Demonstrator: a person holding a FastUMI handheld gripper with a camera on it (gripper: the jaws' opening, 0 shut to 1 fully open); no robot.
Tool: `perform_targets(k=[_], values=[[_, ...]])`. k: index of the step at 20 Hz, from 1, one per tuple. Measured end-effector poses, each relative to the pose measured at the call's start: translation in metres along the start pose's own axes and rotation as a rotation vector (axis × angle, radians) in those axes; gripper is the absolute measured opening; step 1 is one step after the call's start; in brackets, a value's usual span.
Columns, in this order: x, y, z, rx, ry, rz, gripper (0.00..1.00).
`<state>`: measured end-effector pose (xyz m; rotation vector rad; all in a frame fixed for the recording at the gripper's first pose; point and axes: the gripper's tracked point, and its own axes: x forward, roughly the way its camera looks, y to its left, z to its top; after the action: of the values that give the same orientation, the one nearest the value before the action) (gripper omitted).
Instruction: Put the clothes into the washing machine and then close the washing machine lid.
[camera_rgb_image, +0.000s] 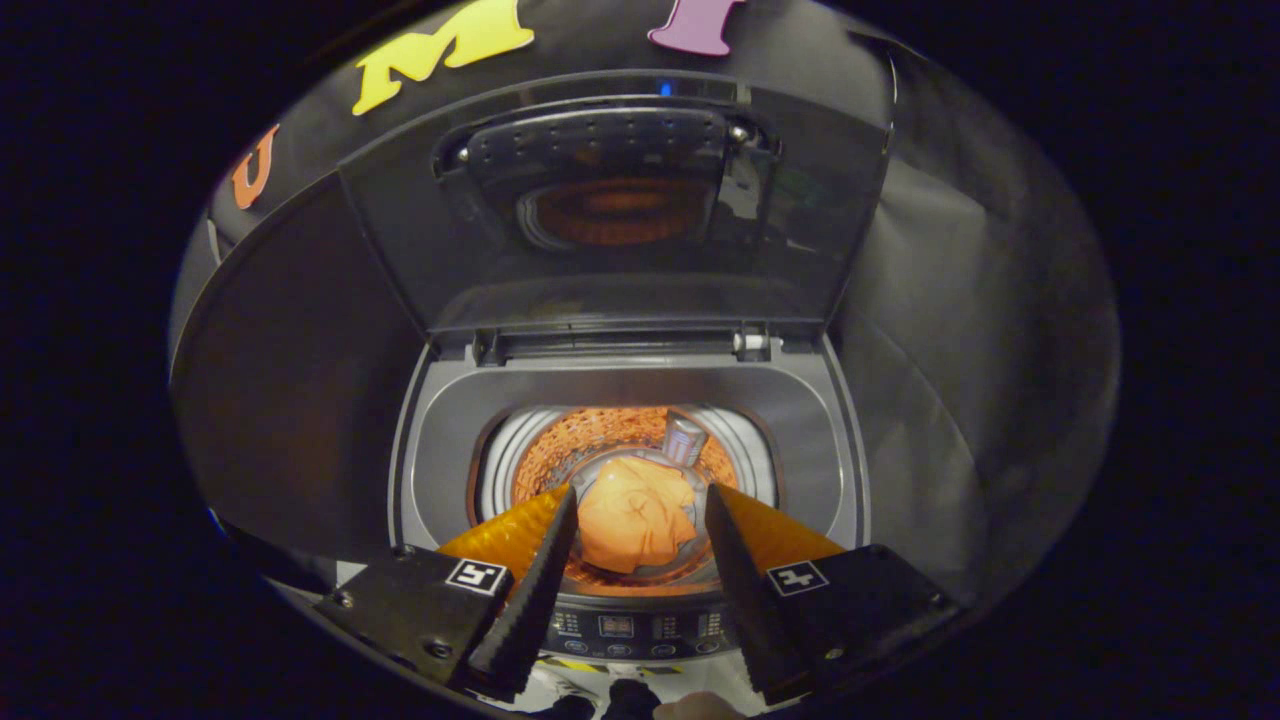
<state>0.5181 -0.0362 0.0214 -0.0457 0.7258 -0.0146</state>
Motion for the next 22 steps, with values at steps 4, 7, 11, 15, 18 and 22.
perform_targets(k=[4, 7, 11, 15, 18, 22], values=[[-0.015, 0.001, 0.029, -0.011, -0.075, -0.008, 0.8], [-0.028, 0.003, 0.055, -0.012, -0.137, -0.009, 0.8], [-0.047, 0.009, 0.09, 0.013, -0.202, 0.017, 0.8], [-0.069, 0.014, 0.128, 0.02, -0.275, 0.036, 0.8], [-0.083, 0.019, 0.158, 0.013, -0.336, 0.043, 0.8], [-0.097, 0.026, 0.191, 0.007, -0.394, 0.049, 0.8]])
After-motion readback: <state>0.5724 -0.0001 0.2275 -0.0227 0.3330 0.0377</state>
